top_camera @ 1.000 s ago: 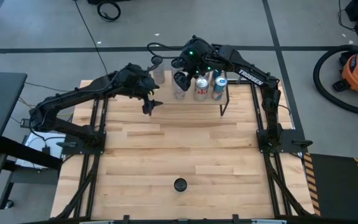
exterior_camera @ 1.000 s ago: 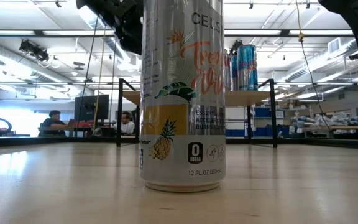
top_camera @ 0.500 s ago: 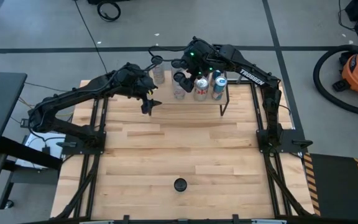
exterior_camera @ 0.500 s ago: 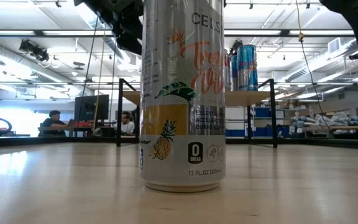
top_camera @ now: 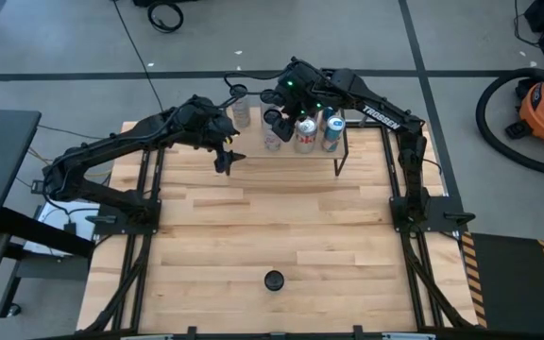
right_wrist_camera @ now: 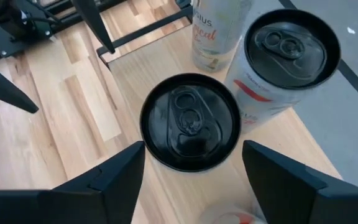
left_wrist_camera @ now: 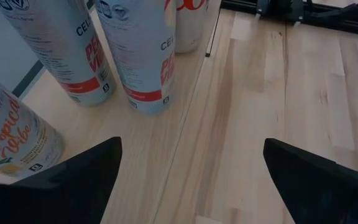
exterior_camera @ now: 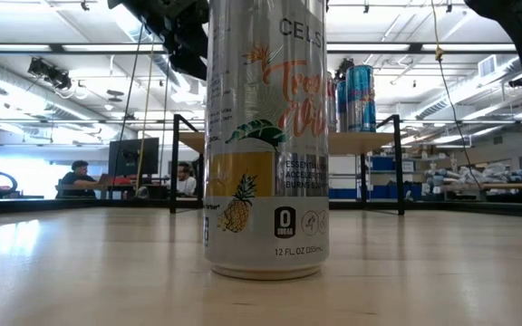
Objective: Place canned beverage on shelf
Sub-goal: Put the white soda can aligned with the other white soda can on the shelf
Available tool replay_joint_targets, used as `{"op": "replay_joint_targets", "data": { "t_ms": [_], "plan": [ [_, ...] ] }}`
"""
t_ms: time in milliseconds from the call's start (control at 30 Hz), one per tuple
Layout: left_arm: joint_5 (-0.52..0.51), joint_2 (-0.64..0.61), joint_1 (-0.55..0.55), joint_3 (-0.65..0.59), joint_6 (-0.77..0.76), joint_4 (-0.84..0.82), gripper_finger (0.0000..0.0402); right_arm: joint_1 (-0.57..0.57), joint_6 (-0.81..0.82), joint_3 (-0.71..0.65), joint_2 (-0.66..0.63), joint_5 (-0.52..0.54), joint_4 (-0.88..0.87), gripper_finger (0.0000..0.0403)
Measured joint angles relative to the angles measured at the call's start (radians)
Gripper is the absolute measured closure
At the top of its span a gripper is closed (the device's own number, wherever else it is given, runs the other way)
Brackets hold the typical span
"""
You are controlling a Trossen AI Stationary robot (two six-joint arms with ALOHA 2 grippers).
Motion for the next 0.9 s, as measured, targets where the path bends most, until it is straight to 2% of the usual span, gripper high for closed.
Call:
{"op": "replay_joint_targets", "data": {
  "t_ms": [233,767,900],
  "plan": [
    [0.0,0.0,0.0,0.0,0.006,0.0,0.0008,0.0,0.003,-0.038,0.0,-0.024,0.073,0.0149],
    [-0.003,-0.001,0.003,-0.001,0.039,-0.001,0.0008,0.0,-0.023,-0.009,-0.015,-0.026,0.051,0.0147],
    [-0.004,-0.013,0.016,-0.002,0.031,0.0,0.0008,0.0,-0.024,0.008,-0.033,-0.083,0.052,0.0147]
  ]
}}
